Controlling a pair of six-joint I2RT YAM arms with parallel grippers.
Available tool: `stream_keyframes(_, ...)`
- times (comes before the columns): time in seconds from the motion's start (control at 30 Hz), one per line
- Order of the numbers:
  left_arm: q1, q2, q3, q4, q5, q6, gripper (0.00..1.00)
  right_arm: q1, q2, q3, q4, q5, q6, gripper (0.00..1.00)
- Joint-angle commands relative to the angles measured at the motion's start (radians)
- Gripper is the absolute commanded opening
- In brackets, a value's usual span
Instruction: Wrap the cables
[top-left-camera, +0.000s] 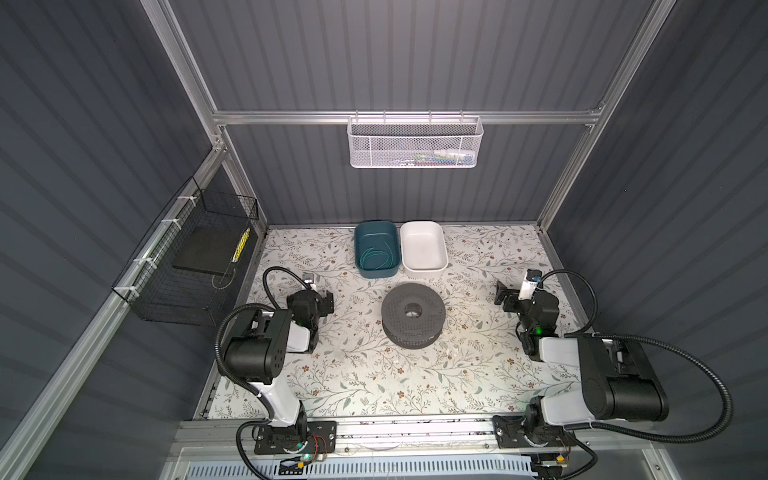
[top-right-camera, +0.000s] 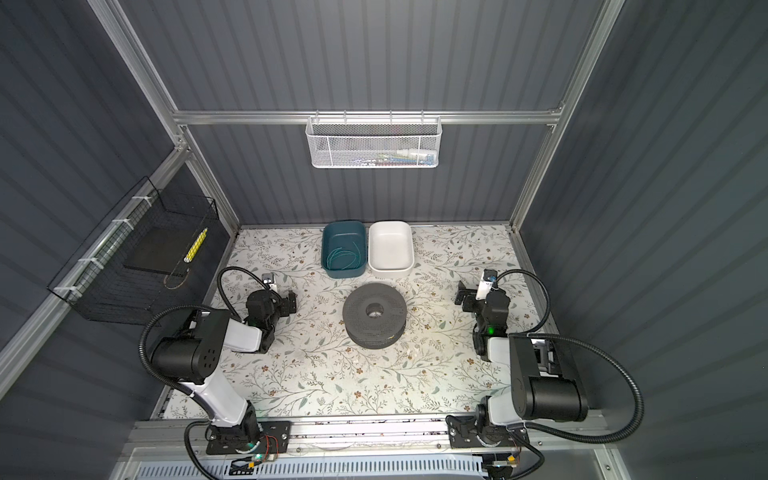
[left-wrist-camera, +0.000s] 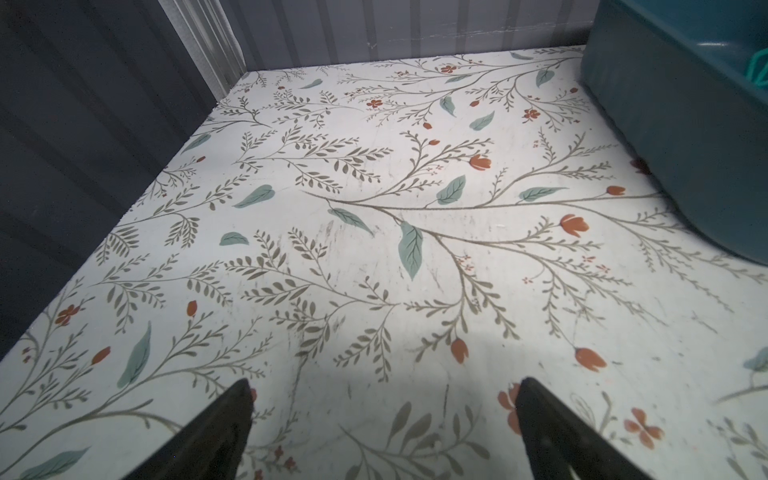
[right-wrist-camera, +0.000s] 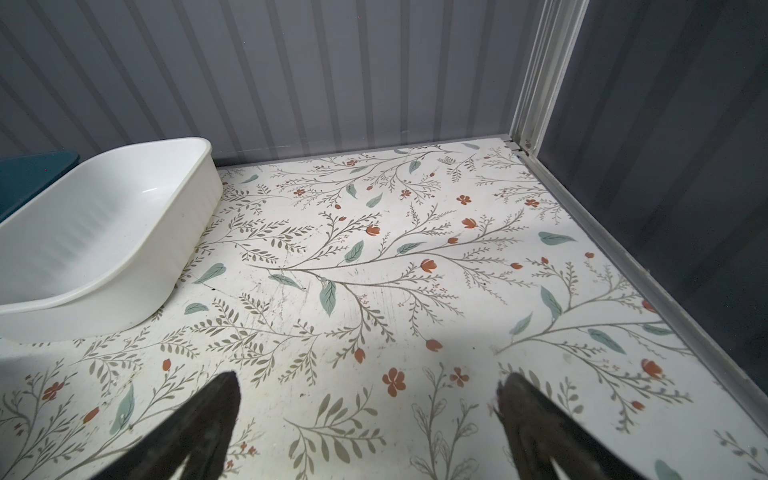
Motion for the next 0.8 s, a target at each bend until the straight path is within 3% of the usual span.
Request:
stream_keyframes(0.0,0.002,-0.025,0.009,0.005,0.013,-0.012,0.99,0.001,0.002,0.008,0.004,-0.01,-0.01,0.99)
stream_keyframes(0.77,0.002,-0.026,0.008,0.004,0.014,-0.012,0.99,0.0,0.007,0.017,-0.011,-0.014,-0.009,0.99)
